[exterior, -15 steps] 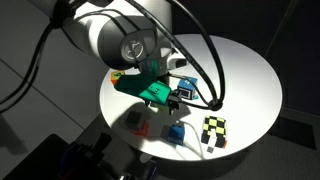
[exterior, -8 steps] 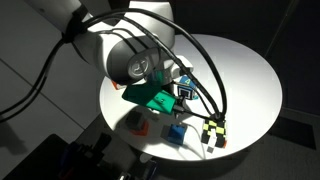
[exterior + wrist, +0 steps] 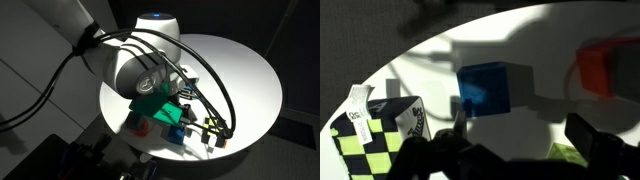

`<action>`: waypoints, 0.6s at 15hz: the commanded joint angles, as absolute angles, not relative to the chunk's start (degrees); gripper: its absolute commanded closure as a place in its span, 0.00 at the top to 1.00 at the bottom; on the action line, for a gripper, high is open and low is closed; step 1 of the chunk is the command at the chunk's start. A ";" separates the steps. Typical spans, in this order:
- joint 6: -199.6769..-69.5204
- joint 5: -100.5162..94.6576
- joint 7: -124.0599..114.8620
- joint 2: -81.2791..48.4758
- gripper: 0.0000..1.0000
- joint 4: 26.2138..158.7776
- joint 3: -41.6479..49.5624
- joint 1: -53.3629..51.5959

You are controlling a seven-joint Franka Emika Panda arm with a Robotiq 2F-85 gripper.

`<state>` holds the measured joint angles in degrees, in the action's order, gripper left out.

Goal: Put the dark blue toy block on the three stacked toy block

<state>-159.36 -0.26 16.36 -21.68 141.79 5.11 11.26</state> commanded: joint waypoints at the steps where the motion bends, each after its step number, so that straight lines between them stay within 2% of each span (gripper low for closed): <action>1: -160.52 -1.27 17.72 -23.29 1.00 140.85 5.05 13.28; 9: -163.31 -1.13 20.59 -26.93 1.00 139.60 3.88 16.54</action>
